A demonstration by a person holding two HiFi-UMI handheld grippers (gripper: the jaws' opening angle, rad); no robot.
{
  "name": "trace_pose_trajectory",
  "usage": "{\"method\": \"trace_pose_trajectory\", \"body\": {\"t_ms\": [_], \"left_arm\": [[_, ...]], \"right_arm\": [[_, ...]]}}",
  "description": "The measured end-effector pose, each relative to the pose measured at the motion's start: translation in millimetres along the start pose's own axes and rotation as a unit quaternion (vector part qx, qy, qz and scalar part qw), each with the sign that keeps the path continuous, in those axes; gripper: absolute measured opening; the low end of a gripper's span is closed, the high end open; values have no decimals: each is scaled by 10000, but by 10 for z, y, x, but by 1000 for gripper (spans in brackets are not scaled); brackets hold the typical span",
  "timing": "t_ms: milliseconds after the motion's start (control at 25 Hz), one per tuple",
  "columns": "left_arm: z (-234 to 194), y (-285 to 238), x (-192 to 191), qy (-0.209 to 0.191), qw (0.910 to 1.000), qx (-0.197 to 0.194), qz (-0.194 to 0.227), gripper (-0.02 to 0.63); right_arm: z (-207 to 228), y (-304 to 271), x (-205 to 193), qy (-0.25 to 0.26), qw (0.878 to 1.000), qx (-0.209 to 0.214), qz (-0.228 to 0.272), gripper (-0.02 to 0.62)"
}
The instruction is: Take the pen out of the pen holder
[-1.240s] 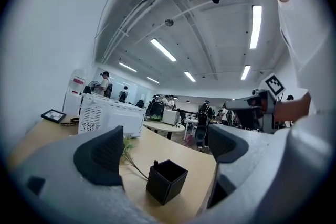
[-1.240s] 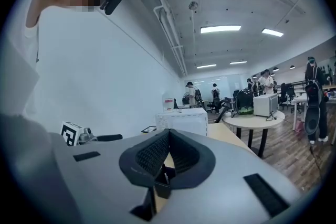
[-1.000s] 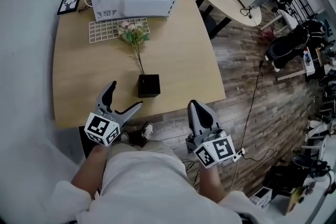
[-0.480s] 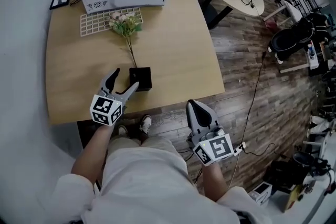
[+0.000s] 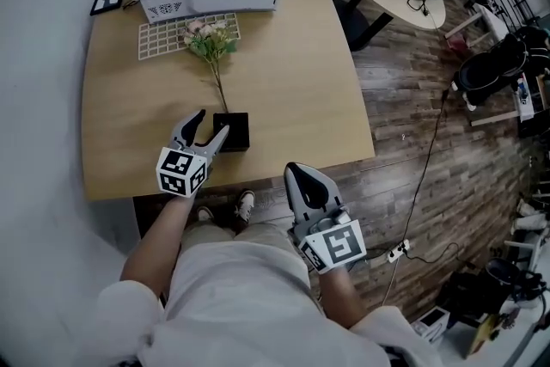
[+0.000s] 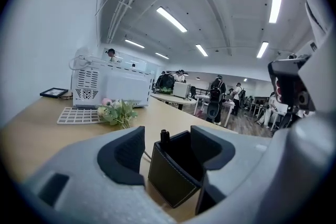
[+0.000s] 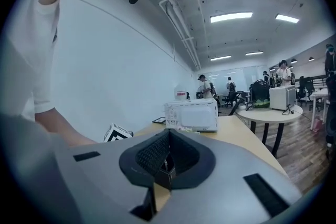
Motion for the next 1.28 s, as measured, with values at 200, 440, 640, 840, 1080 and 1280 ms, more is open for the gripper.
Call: {"method": "trace_pose_trajectory", "body": {"t_ms": [200, 440, 640, 840, 1080, 1280], "left_arm": [[-51, -108, -42, 14, 9995, 82, -289, 202], [-33, -163, -54, -59, 9993, 100, -344, 184], [-43, -169, -86, -63, 9991, 136, -394, 163], [-36, -167, -59, -104, 9989, 199, -410, 114], [-41, -181, -48, -182, 9986, 157, -463, 112], [-23, -193, -34, -350, 9979, 200, -504, 106]], "right_arm": [[132, 15, -47, -135, 9999, -16, -46, 2], [227, -21, -96, -331, 9994, -2, -15, 2], [276, -58, -129, -382, 9993, -1, -3, 2], [310, -95, -117, -402, 9992, 60, -17, 2], [333, -177, -80, -310, 9994, 172, -17, 2], [360, -235, -72, -271, 9993, 254, -43, 2]]}}
Point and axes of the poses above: the fingertips, and each gripper's own axes: y backward along the fingers, z to its right, x out of its top, the point moved 6 cm from there along y, backward along the fingers, and after that the axes turned 1 degree about -y, right-handed, at the moved point
